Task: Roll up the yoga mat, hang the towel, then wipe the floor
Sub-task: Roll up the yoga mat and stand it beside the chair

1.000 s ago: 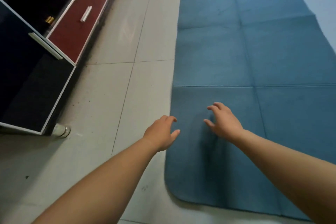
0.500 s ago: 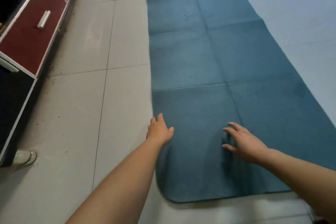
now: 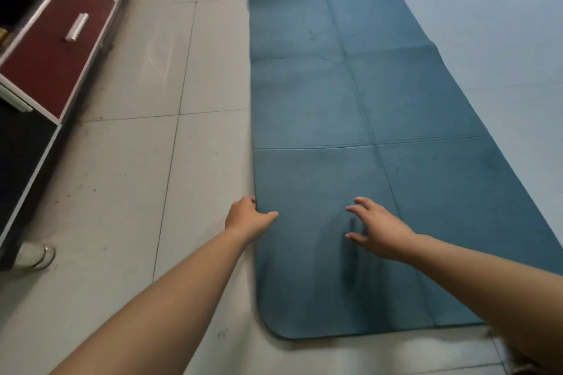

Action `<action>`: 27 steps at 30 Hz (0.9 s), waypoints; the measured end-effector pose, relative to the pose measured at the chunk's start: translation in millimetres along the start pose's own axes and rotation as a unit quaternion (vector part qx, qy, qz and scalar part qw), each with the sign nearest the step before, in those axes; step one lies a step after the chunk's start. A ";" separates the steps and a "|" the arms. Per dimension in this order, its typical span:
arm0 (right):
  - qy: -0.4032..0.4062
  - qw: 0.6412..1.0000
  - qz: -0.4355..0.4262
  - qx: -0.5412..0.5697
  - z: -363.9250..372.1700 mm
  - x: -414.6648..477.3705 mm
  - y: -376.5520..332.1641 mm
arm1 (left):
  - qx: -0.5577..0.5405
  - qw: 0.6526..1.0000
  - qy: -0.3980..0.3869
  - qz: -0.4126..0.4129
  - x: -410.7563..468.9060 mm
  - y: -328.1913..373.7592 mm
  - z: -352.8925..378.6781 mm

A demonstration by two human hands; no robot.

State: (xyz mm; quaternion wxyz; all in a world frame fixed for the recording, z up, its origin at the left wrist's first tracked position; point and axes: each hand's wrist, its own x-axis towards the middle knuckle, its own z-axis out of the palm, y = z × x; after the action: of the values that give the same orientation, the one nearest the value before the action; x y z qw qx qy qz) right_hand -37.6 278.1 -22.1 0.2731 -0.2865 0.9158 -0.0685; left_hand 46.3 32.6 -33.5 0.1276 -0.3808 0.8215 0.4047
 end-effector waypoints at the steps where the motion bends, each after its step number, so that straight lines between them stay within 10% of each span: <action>1: 0.002 1.000 -0.009 0.005 -2.5 5.1 -5.2 | -0.026 1.000 -0.011 -0.003 -0.6 0.5 -3.2; 27: 0.063 0.987 -0.111 0.099 -48.6 -87.5 -50.0 | -0.221 0.961 -0.158 0.052 -53.5 52.1 -36.2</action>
State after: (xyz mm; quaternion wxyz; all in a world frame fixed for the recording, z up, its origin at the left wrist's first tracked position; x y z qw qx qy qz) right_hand 20.7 284.5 73.2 0.2325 -0.3528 0.8826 -0.2061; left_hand 48.1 52.9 47.0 0.1477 -0.2874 0.6996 0.6373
